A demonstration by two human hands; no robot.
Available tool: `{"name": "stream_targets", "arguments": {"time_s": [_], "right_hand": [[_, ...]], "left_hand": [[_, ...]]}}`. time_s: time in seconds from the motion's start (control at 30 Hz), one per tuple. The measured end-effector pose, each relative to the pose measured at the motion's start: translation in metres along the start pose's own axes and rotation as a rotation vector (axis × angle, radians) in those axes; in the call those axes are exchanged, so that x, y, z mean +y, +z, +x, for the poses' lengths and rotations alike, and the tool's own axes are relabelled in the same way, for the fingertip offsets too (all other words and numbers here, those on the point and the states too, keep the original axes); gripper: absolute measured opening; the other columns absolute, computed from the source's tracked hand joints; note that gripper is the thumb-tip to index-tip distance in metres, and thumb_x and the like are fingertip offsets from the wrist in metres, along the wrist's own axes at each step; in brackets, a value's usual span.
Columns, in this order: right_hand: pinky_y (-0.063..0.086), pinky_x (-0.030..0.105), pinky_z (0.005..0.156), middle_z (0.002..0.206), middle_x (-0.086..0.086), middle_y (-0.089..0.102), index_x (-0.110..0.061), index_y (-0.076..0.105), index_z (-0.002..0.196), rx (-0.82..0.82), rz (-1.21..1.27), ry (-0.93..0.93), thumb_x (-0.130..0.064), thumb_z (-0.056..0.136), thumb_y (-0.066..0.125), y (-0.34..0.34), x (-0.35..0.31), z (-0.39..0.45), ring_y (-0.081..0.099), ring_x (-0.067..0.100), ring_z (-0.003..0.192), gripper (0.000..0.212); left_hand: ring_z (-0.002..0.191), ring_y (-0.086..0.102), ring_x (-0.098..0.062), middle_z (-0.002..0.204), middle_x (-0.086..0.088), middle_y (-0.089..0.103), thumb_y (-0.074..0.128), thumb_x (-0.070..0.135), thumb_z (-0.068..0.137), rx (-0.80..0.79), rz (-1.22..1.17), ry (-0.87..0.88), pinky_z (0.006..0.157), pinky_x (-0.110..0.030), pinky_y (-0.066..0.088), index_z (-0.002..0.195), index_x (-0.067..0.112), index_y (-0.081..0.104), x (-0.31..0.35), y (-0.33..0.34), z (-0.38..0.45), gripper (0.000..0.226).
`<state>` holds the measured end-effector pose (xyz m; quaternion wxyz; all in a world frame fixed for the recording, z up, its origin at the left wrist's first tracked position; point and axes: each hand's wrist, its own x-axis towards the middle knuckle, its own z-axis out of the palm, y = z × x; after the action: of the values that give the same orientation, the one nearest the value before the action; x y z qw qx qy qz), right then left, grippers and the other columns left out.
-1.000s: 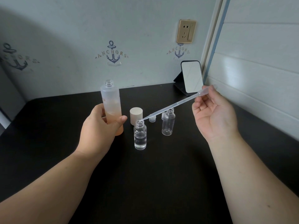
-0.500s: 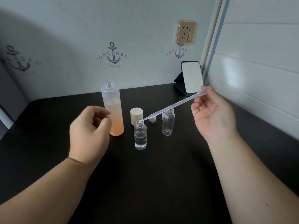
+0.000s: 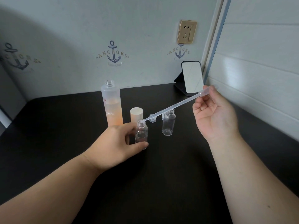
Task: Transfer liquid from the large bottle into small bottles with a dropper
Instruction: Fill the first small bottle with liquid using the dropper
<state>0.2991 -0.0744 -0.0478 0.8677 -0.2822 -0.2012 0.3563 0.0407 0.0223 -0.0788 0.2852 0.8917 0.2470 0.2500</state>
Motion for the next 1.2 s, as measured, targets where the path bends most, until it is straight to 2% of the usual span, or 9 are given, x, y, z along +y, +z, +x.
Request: {"name": "stream_targets", "arguments": {"time_s": [0.07,0.27,0.47,0.63,1.2], "right_hand": [[0.050,0.021,0.060,0.074,0.001,0.067,-0.010,0.080,0.079,-0.001,0.000,0.001,-0.016,0.094,0.067,0.000,0.000,0.000,0.061,0.012,0.062,0.021],[0.049,0.021,0.059,0.073,0.001,0.066,-0.009,0.080,0.082,0.016,0.000,-0.012,-0.015,0.093,0.067,0.002,-0.001,-0.001,0.059,0.012,0.061,0.018],[0.047,0.020,0.059,0.072,0.001,0.066,-0.007,0.073,0.093,0.034,-0.004,-0.027,-0.013,0.093,0.067,0.002,-0.002,-0.001,0.056,0.011,0.061,0.009],[0.045,0.019,0.059,0.072,0.001,0.066,-0.007,0.074,0.091,0.038,-0.009,-0.026,-0.013,0.088,0.071,0.001,-0.002,0.000,0.054,0.011,0.060,0.007],[0.043,0.018,0.053,0.072,0.002,0.066,-0.007,0.078,0.083,0.013,-0.002,-0.020,-0.008,0.094,0.066,0.000,-0.004,0.000,0.051,0.009,0.054,0.016]], "left_hand": [[0.064,0.056,-0.006,0.075,0.027,0.063,0.079,0.039,0.084,0.003,0.011,0.001,0.056,-0.011,0.039,0.090,0.038,0.063,-0.001,0.001,0.002,0.018],[0.070,0.060,-0.005,0.080,0.023,0.064,0.079,0.037,0.083,0.022,-0.002,0.014,0.060,-0.011,0.042,0.103,0.036,0.065,-0.008,0.001,0.002,0.024],[0.069,0.059,-0.006,0.078,0.019,0.063,0.078,0.040,0.081,0.031,-0.018,0.016,0.060,-0.011,0.042,0.101,0.035,0.066,-0.011,0.001,0.003,0.023],[0.068,0.060,-0.008,0.078,0.015,0.064,0.079,0.039,0.081,0.028,-0.033,0.012,0.059,-0.011,0.042,0.100,0.034,0.067,-0.012,0.002,0.002,0.023],[0.074,0.061,-0.009,0.083,0.018,0.065,0.079,0.041,0.082,0.016,-0.038,-0.006,0.061,-0.011,0.044,0.103,0.035,0.067,-0.011,0.000,0.002,0.025]]}}
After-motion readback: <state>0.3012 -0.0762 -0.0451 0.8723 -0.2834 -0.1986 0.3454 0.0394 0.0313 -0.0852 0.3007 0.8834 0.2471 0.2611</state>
